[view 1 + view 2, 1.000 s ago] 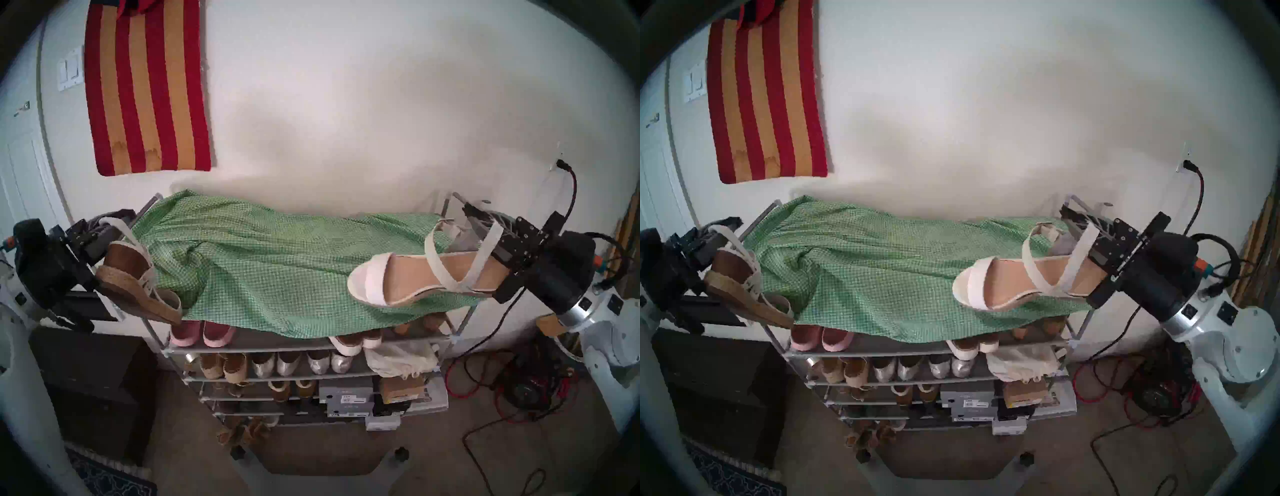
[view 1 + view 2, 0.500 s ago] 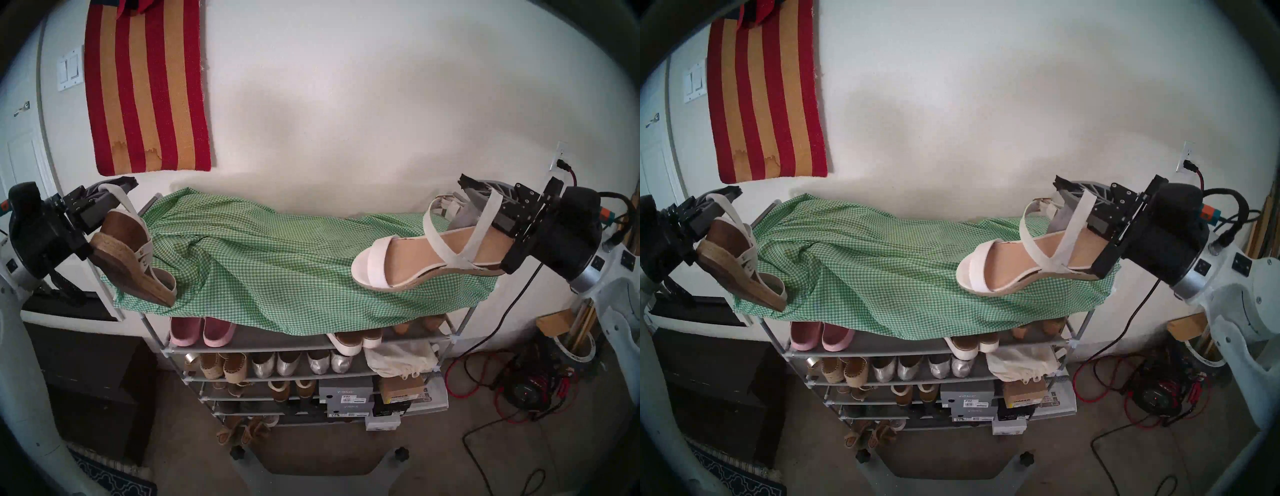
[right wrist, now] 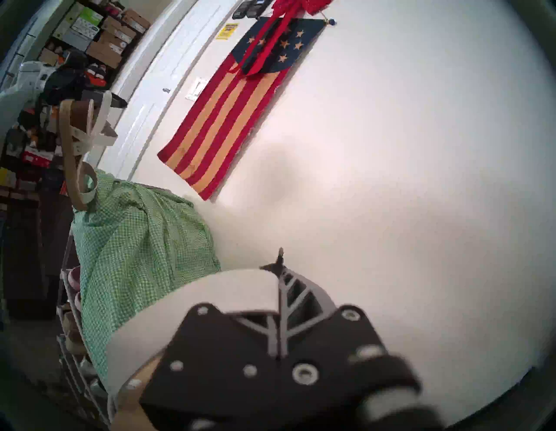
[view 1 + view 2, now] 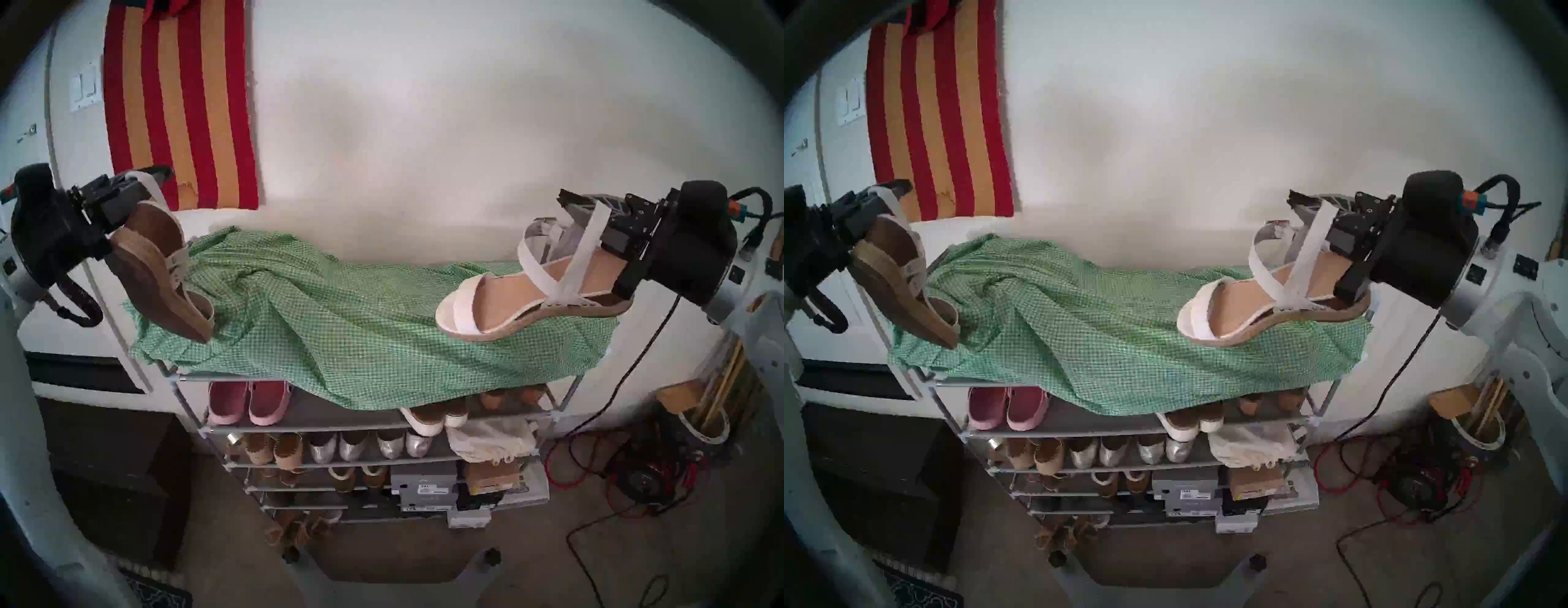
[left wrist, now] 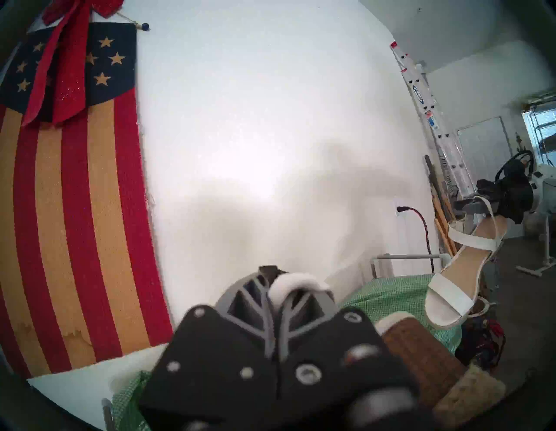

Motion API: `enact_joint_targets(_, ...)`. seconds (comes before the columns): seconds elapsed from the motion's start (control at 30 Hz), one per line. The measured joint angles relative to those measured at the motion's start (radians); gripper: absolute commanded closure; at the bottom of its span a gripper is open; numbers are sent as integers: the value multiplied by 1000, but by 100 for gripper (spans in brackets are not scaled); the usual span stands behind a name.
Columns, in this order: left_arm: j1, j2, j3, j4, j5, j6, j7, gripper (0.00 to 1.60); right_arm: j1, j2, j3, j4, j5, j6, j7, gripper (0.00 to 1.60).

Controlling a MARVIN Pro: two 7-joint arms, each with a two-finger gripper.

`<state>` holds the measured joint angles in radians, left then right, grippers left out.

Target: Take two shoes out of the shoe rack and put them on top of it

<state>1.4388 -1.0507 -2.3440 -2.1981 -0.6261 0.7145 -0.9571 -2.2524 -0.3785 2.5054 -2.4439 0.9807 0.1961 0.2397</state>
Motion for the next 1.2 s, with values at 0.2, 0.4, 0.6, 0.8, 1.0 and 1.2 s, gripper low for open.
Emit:
enact_joint_targets(0.2,-62,65,38,32,-35,44,42,160,20,37,11,0,51,66,-35,160)
enact_joint_targets(0.4,-120,129,66,64,-71,81,76,160,36,70,17,0,86,109,-66,160)
enact_joint_targets(0.6,-188,201,96,100,-109,96,125,160,49,108,17,0,114,137,-92,160)
enact_joint_targets(0.8,-249,263,146,142,-140,92,180,160,58,141,17,0,136,150,-111,160)
enact_joint_targets(1.0,-324,318,252,201,-163,63,263,160,70,184,17,0,158,156,-138,160)
enact_joint_targets(1.2,-380,328,345,230,-169,43,320,160,85,210,20,10,170,154,-155,160)
